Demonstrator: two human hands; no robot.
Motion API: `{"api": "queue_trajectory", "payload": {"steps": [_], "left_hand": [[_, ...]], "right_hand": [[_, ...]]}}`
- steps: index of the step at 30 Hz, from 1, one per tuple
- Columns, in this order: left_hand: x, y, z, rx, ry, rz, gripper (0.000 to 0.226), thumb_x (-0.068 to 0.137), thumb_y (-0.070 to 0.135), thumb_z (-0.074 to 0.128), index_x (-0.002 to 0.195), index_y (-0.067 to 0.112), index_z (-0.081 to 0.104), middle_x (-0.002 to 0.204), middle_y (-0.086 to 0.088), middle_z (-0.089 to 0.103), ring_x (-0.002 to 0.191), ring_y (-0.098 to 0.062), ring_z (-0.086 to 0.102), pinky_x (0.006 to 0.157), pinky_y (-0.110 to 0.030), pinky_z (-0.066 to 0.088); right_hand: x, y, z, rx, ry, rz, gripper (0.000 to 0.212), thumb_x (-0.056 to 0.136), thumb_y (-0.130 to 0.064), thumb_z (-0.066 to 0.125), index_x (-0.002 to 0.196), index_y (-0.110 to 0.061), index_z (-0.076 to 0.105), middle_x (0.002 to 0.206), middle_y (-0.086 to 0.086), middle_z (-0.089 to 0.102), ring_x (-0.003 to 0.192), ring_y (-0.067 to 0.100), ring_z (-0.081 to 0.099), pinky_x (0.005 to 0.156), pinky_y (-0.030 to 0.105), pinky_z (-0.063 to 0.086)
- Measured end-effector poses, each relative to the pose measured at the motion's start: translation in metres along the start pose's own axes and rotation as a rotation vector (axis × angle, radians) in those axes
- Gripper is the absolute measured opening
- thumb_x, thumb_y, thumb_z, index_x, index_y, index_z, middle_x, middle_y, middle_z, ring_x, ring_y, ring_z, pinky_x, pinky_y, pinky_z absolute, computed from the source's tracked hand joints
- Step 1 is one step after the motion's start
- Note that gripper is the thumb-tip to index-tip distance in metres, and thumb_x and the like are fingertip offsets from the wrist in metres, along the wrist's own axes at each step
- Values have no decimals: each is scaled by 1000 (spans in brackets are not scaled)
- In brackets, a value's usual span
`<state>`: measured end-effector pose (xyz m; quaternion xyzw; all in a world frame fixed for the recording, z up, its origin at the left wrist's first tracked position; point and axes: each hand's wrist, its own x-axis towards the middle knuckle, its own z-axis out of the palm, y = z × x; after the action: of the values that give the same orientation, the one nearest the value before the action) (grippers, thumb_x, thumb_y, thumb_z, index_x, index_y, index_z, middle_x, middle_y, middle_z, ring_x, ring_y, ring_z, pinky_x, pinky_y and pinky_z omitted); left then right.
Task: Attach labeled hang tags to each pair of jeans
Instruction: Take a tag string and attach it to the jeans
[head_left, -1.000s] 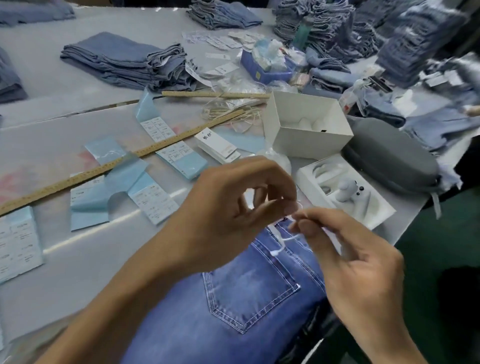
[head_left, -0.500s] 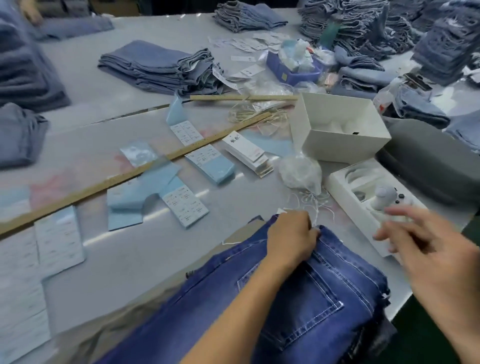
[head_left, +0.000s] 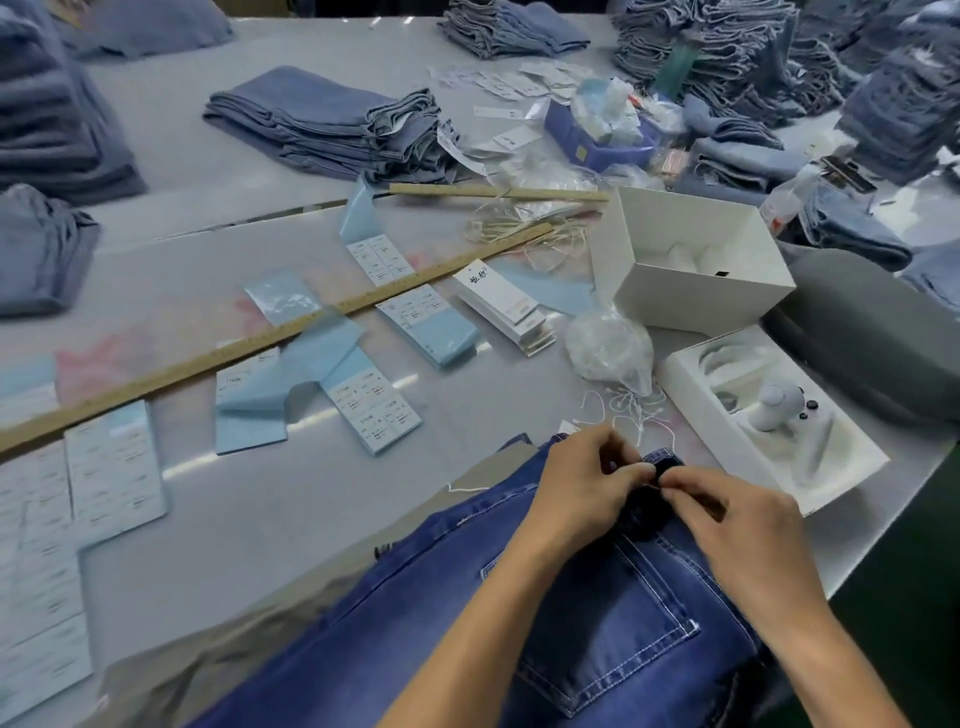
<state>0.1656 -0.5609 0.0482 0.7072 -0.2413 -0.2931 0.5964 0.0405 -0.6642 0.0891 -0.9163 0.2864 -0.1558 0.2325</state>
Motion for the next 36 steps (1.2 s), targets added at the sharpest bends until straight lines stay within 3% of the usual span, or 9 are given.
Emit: {"api": "queue_trajectory", "payload": {"steps": [3,5,12,16,19,24,28,31,36], "left_hand": [[-1,-5,-1,-74,-18,-41,9,88,22,75,84,17,69,81,1,71,73,-9,60,76,-32,53],[0,-7,-2,-81,-33,-58,10,92,22,71,85,15,70,82,0,73,75,-10,64,82,-37,55],[6,-18,-11,-219,-101,-71,14,98,9,63,93,7,76,71,13,70,64,5,60,66,-9,45],[3,-19,-23,-421,-206,-37,28,95,-5,58,90,15,78,69,9,71,58,4,58,58,-8,43],[2,-20,-25,-324,-222,-27,18,93,2,65,96,12,79,69,5,68,57,-2,52,57,-14,42],[0,-19,-19,-142,-144,13,3,89,11,76,90,9,76,79,1,71,70,-4,60,68,-18,48],[-5,-15,-19,-195,-52,30,6,95,10,68,89,9,70,88,-8,73,78,-16,67,66,-31,56],[-14,-9,-30,-294,135,79,7,94,6,68,90,11,72,82,-3,74,73,-12,68,57,-30,56],[-25,8,-72,-389,339,241,10,95,7,69,94,17,71,87,-1,76,79,-17,70,61,-23,56]], "right_hand": [[-3,3,5,-152,-14,-120,23,77,-3,83,90,-22,77,85,-8,71,78,19,68,71,41,56],[-3,2,9,-194,-12,-132,22,78,-3,82,88,-20,73,85,-8,67,76,19,63,68,39,53],[4,-11,20,-62,69,1,13,88,-16,74,84,-26,67,80,-13,62,68,2,56,63,34,49],[5,-14,25,-33,86,-5,12,87,-18,75,84,-28,68,78,-15,62,68,1,57,62,27,47],[3,-9,27,4,90,-1,13,87,-20,75,84,-31,68,80,-18,63,71,3,59,62,19,44],[0,-5,29,59,79,34,16,86,-21,76,82,-34,68,82,-19,67,77,1,61,65,9,43],[0,-11,26,24,150,-25,10,87,-16,75,91,-24,72,89,-12,68,82,9,64,77,24,51],[-2,-12,14,8,266,-94,15,90,-14,68,104,-20,71,101,-10,66,96,12,60,87,7,41],[4,6,-4,115,147,101,22,99,-17,60,115,-29,69,111,-17,66,105,13,62,92,35,52]]}}
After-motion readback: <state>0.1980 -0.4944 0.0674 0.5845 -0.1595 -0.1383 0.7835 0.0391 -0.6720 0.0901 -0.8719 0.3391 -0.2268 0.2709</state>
